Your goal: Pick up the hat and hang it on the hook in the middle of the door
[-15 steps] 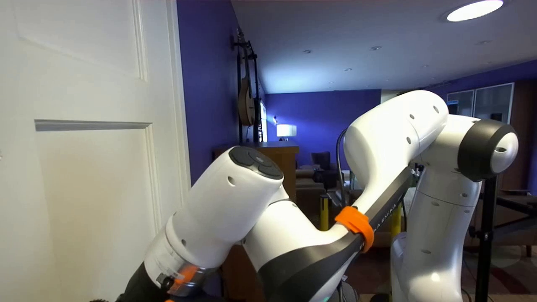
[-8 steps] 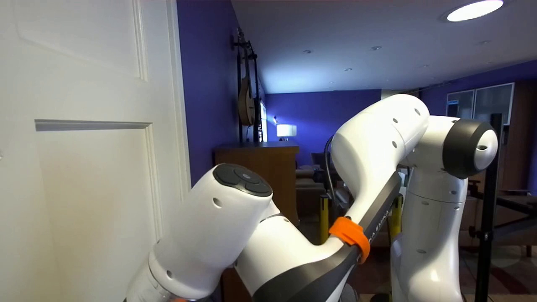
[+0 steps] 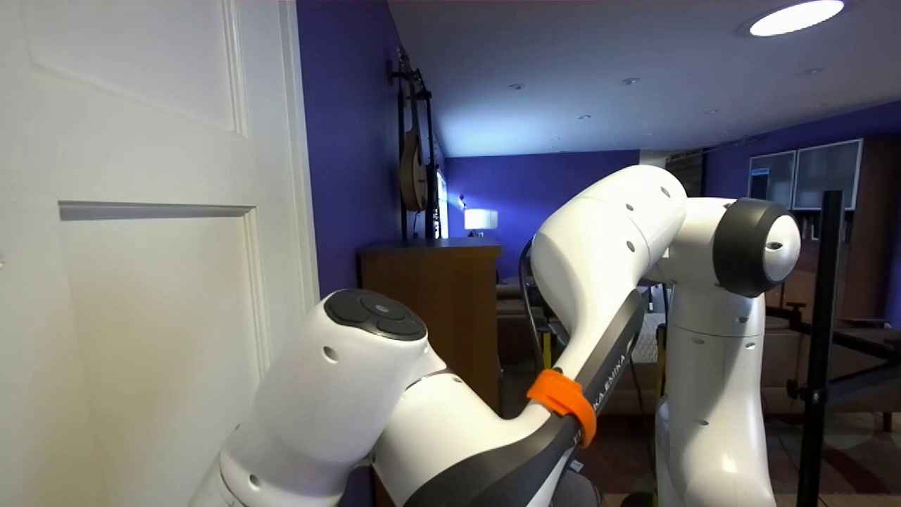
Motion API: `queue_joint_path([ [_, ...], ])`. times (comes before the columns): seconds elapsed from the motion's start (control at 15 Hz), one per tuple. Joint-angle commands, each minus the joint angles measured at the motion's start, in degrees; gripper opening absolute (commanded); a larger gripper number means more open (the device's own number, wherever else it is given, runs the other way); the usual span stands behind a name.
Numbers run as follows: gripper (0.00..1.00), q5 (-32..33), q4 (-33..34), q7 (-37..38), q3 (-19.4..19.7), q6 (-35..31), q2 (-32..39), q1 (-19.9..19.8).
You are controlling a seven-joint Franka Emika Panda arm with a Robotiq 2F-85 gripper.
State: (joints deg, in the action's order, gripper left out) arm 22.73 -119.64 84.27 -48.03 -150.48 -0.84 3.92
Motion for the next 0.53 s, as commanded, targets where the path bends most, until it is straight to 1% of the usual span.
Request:
queue_joint_path([
  [0.0,0.01,0.3,0.6,-1.3,0.0,-0.2,1.3,0.1],
  [0.27,0.01,1.2,2.4,-6.5,-0.4,1.2,5.1,0.5],
  [0.47,0.01,3.0,3.3,-7.6,-0.3,1.6,7.2,1.0],
])
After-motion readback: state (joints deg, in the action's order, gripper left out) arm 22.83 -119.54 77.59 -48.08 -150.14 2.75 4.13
